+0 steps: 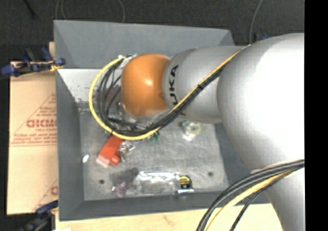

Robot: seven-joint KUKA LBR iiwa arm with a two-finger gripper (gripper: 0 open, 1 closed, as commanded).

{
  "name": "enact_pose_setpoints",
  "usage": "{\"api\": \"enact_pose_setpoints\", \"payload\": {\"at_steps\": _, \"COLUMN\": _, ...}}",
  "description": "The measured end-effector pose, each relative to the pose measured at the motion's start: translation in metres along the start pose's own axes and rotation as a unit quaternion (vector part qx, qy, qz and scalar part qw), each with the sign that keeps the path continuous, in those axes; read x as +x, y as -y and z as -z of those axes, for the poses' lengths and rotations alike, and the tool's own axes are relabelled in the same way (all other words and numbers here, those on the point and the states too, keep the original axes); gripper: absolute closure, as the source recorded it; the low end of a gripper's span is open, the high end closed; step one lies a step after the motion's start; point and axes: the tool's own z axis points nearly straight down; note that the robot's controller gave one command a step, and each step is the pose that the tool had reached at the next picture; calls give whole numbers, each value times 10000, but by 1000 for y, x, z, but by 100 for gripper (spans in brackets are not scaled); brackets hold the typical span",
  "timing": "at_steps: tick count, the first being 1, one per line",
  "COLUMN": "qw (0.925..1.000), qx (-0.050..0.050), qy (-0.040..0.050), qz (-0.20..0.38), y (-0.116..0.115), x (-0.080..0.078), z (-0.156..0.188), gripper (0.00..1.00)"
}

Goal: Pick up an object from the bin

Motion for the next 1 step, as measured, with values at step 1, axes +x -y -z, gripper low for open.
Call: {"api": "enact_pose_setpoints", "payload": {"at_steps": 1, "qw": 9998, "qx": 0, "qy": -28, "qz": -204, "y": -20, "x": -12, "z": 127, "gripper": 100}}
